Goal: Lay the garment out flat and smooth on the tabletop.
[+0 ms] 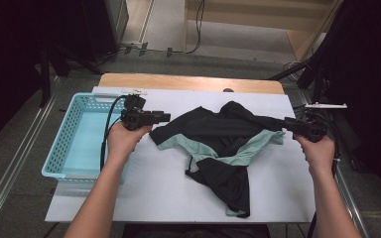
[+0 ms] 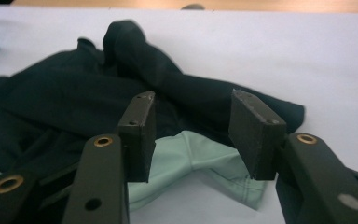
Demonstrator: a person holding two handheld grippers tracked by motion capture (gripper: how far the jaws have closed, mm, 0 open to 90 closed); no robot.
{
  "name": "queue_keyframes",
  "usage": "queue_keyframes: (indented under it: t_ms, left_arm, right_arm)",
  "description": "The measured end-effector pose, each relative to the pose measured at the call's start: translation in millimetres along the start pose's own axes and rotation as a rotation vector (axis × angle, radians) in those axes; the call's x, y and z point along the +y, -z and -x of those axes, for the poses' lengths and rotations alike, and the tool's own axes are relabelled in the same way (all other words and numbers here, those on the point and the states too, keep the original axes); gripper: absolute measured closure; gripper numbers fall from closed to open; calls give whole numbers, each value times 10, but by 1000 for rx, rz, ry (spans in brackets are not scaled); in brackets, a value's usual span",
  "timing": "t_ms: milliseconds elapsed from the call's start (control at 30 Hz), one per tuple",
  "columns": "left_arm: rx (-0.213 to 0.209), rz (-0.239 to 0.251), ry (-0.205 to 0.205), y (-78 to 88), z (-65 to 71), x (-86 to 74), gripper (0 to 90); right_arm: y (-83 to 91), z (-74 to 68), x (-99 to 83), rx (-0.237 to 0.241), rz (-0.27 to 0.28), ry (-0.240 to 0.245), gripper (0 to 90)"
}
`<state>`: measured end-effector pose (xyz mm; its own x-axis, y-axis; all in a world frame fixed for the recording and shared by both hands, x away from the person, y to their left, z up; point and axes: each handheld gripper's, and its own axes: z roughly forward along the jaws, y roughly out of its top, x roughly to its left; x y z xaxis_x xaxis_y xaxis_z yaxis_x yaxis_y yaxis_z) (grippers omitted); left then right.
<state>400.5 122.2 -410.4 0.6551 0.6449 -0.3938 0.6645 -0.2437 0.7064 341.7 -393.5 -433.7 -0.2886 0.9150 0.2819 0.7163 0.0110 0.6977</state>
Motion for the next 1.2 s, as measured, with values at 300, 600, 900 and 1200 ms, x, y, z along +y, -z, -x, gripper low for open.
queue_keyframes:
  t_ms: [300, 600, 900, 1200]
  left_arm:
    - [6, -26, -47, -169, 58, -45, 472]
    - [-9, -63, -100, -375, 180, -89, 439]
    - [-25, -94, -137, -540, 275, -108, 434]
    - [-45, -124, -171, -698, 390, -137, 434]
  right_arm:
    - [-169, -110, -30, 32, -42, 55, 444]
    - [-266, -224, -71, 64, -65, 100, 423]
    - [-350, -397, -133, 81, -93, 168, 391]
    - [-400, -570, -197, 117, -99, 218, 360]
